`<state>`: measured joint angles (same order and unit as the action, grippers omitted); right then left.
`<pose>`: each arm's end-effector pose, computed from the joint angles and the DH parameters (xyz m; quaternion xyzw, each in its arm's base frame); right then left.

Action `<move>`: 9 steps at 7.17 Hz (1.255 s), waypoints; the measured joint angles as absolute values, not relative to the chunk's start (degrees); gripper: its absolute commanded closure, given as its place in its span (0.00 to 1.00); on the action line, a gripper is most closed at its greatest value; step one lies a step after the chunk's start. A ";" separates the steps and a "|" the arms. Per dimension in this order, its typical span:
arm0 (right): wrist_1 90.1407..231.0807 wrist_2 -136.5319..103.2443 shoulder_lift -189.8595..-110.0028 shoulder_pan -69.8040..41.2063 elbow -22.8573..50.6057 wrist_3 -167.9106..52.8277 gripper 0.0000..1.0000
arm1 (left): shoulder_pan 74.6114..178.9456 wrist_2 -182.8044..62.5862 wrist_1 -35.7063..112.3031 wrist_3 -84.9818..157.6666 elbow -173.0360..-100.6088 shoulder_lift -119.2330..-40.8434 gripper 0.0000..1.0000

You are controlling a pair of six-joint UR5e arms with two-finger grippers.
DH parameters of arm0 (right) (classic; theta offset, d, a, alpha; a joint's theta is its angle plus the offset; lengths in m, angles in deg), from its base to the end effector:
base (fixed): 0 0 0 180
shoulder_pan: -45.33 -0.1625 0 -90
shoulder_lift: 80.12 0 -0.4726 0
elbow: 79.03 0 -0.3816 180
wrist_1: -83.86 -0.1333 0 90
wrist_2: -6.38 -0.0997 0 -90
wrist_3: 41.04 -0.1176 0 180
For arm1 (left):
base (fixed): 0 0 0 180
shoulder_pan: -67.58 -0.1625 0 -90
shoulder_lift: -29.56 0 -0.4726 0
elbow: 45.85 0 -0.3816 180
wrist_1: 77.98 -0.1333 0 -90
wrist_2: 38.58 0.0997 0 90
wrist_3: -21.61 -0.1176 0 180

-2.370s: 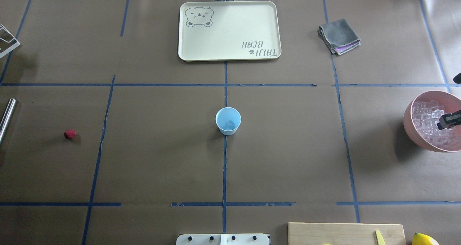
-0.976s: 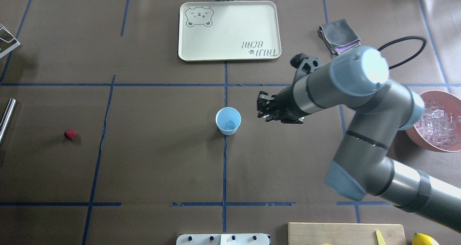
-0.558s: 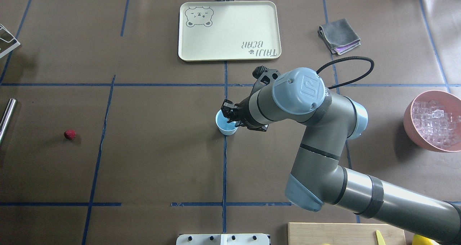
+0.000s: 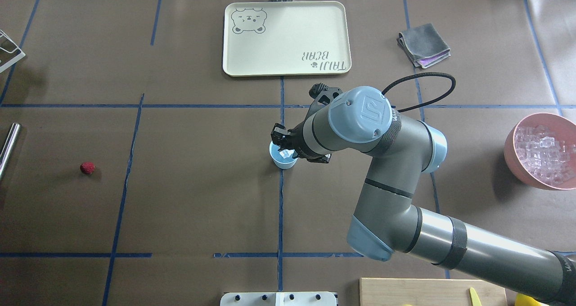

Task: Mash ice and strawberries in cup

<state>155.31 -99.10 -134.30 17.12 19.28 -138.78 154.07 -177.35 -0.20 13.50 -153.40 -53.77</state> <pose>-0.5660 -0.4193 0.2434 -0.0216 -0.5276 0.1945 0.8266 -0.0192 -0.4197 0.6397 0.0059 0.4129 0.0874 0.9065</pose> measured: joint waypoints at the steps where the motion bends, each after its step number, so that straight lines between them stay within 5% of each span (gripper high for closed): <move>1: 155.39 -99.00 -134.25 17.10 19.28 -138.65 0.00 | 154.07 -177.36 -0.20 13.47 -153.37 -53.76 0.00; 3: 155.67 -101.21 -136.95 14.62 21.89 -137.81 0.00 | 154.07 -177.35 -0.20 13.44 -153.35 -53.76 0.00; 9: 155.43 -118.42 -171.88 -13.21 34.10 -98.27 0.00 | 154.07 -177.35 -0.20 13.54 -153.43 -53.76 0.00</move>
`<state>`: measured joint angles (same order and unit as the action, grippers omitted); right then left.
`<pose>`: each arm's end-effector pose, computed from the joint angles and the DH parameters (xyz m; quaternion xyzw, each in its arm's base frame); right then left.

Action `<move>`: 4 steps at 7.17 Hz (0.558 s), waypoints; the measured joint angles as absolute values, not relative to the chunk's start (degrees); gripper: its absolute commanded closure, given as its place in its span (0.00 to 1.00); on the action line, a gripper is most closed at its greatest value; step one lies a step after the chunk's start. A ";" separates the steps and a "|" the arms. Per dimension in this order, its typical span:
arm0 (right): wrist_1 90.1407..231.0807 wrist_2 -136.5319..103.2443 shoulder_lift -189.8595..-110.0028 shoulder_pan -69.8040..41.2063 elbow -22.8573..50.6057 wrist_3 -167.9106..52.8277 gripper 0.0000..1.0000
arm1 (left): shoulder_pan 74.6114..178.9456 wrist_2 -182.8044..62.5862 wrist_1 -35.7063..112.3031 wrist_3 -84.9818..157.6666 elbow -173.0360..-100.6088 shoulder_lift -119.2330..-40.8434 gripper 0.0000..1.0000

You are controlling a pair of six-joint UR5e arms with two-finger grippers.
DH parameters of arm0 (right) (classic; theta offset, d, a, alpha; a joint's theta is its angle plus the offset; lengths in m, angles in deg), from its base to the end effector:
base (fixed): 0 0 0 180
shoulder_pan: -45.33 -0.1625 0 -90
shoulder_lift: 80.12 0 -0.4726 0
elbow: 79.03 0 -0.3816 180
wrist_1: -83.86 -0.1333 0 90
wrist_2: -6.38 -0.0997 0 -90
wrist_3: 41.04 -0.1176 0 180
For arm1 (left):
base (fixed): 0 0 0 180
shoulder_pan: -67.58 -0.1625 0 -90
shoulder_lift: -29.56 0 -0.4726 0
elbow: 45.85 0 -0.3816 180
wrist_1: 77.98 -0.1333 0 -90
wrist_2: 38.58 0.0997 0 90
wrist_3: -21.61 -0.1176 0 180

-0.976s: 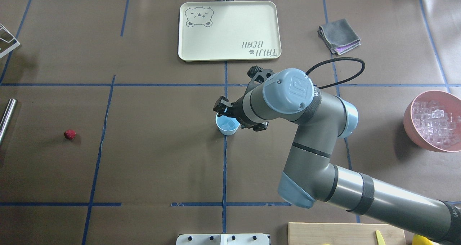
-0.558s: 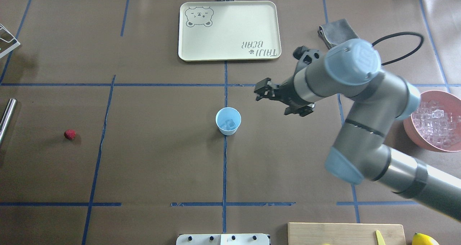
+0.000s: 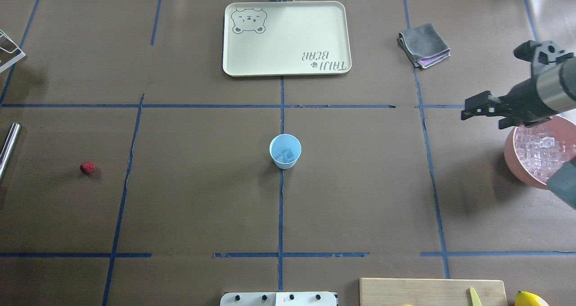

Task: Mash ice and strawberries in cup
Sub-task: 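Return the right gripper over the pink bowl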

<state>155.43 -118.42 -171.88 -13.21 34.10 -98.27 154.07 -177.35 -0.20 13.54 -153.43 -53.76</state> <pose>-0.1937 -0.4434 0.5062 0.0357 -0.4281 0.1009 0.8974 -0.0192 -0.4196 0.6395 0.0059 0.4129 0.0871 0.9066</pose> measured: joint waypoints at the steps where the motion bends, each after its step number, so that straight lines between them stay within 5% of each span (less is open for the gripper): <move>1: 155.39 -118.92 -175.26 -16.58 33.11 -90.79 0.00 | 154.07 -177.35 -0.20 13.58 -153.41 -53.76 0.00; 4: 155.13 -118.84 -178.40 -19.69 26.63 -80.01 0.00 | 154.07 -177.38 -0.20 13.61 -153.45 -53.76 0.00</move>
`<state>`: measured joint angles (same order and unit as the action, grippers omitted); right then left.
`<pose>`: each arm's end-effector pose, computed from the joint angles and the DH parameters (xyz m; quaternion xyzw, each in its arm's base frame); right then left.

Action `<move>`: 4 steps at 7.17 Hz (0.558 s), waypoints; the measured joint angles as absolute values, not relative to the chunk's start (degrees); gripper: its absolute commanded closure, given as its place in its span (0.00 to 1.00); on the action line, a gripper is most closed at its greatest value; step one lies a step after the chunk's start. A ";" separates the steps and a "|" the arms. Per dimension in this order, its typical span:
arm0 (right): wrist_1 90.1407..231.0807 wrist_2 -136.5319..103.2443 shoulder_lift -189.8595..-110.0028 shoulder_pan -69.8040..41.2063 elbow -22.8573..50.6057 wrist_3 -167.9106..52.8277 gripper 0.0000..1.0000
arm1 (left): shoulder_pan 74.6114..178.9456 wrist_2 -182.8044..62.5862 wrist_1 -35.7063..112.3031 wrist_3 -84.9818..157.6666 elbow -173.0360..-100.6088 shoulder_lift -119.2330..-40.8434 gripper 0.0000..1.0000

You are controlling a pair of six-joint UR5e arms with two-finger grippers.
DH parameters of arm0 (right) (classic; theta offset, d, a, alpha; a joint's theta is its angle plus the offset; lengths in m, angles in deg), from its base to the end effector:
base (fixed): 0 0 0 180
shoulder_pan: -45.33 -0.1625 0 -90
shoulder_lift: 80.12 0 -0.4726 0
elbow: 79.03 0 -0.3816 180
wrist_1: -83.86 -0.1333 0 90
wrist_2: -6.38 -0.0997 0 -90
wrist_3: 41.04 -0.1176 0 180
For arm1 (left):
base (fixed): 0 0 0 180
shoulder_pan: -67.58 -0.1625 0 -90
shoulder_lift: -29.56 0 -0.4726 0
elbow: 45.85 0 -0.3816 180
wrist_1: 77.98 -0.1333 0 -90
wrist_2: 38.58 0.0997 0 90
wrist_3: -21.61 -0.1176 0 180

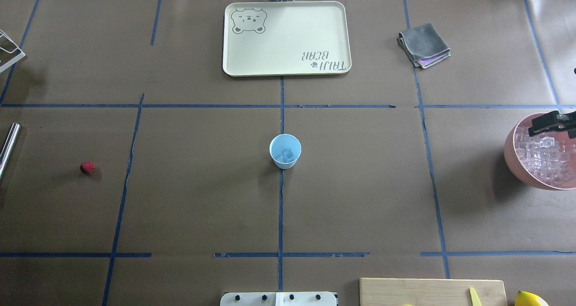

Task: Mash ice and strawberries in cup
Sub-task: 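Return the right gripper over the pink bowl, then grasp a third ice cube from the bowl with the right gripper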

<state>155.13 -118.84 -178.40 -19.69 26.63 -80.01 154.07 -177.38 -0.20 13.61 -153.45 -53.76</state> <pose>-0.1274 -0.4285 0.6235 0.0266 -0.3640 0.0452 0.9299 -0.0192 -0.4196 0.6393 0.0059 0.4132 0.0867 0.9065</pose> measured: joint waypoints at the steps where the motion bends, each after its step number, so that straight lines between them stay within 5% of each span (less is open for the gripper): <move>1: 155.11 -118.85 -178.50 -19.76 25.08 -79.02 0.00 | 154.07 -177.41 -0.20 13.61 -153.48 -53.76 0.00; 4: 155.08 -118.98 -178.29 -19.78 23.27 -78.52 0.01 | 154.07 -177.46 -0.20 13.62 -153.59 -53.71 0.00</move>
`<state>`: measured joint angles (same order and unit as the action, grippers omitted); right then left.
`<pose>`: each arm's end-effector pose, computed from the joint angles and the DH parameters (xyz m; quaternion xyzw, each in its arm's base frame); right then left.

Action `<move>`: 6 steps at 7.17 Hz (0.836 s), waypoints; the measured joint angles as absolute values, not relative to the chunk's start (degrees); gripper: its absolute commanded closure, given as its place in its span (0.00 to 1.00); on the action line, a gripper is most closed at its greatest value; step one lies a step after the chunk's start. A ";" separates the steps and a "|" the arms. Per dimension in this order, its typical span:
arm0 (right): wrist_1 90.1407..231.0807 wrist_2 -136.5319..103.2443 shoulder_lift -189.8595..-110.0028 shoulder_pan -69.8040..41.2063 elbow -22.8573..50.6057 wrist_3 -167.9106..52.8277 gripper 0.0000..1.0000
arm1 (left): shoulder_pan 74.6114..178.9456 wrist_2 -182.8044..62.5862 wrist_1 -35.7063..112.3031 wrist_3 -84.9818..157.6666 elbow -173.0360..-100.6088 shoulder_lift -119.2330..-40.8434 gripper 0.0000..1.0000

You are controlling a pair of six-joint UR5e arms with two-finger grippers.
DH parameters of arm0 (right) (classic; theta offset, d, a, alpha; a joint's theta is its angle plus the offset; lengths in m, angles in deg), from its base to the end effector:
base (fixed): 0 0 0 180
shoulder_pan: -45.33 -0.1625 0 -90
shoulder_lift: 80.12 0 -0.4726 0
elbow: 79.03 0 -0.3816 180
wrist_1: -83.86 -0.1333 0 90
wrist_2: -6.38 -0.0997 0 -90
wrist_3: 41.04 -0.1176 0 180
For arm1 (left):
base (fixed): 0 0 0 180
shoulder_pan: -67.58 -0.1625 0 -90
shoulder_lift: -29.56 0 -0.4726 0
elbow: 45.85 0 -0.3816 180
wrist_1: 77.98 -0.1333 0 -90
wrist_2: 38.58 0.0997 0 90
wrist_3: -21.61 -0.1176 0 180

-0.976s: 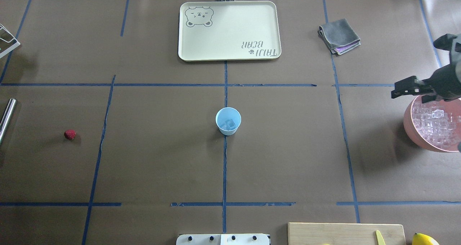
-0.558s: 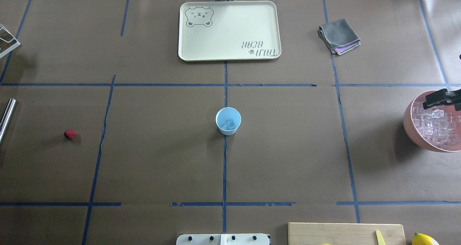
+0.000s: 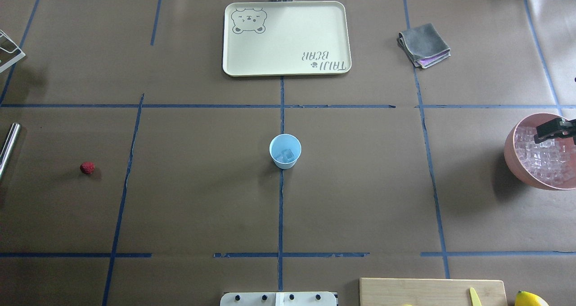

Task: Mash ice and strawberries in cup
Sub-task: 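Grasp a third ice cube from the bowl with the right gripper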

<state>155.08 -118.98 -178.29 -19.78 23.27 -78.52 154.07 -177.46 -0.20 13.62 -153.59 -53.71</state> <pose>-0.1271 -0.4290 0.6524 0.0078 -0.3526 0.0424 0.9348 -0.0191 -0.4192 0.6384 0.0066 0.4138 0.0869 0.9062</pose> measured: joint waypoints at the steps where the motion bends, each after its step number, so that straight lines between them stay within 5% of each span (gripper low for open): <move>1: 155.08 -118.95 -178.15 -19.71 22.76 -78.54 0.01 | 154.07 -177.48 -0.20 13.63 -153.68 -53.69 0.00; 5: 155.11 -118.91 -176.45 -19.20 20.21 -78.87 0.13 | 154.07 -177.44 -0.20 13.69 -154.69 -52.80 0.00; 6: 155.12 -118.93 -176.28 -19.06 19.86 -78.90 0.28 | 154.07 -177.44 -0.20 13.70 -154.72 -52.75 0.00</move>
